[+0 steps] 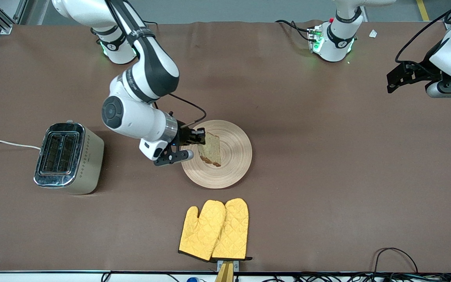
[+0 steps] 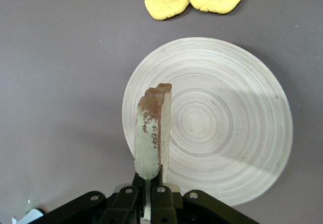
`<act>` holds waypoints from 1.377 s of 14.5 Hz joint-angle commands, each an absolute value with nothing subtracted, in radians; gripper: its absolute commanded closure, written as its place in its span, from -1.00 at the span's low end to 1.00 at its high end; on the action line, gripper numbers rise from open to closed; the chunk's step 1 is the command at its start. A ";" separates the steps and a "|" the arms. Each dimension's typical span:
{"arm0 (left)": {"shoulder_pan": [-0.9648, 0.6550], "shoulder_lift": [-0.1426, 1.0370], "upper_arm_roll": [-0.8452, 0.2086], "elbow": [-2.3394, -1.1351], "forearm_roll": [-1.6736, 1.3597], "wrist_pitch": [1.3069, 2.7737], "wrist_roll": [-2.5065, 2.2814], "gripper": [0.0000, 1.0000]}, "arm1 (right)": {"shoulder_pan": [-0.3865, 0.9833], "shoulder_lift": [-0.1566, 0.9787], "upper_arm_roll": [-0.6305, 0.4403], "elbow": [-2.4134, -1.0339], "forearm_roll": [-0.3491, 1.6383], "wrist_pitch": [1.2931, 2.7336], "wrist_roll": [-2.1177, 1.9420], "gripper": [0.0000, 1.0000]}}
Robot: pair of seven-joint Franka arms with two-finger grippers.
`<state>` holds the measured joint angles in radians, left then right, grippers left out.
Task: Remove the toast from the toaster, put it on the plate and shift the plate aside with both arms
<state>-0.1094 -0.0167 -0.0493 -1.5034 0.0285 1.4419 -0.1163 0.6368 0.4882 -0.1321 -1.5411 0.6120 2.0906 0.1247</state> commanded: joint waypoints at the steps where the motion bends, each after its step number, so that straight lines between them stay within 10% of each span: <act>1: -0.107 -0.009 -0.049 -1.483 0.021 1.431 -0.100 -1.00 | 0.664 0.544 -0.143 -1.534 0.638 2.137 0.127 0.99; 20: -0.106 -0.008 -0.048 -1.482 0.021 1.431 -0.103 -1.00 | 0.565 0.617 -0.149 -1.657 0.627 2.062 -0.215 0.95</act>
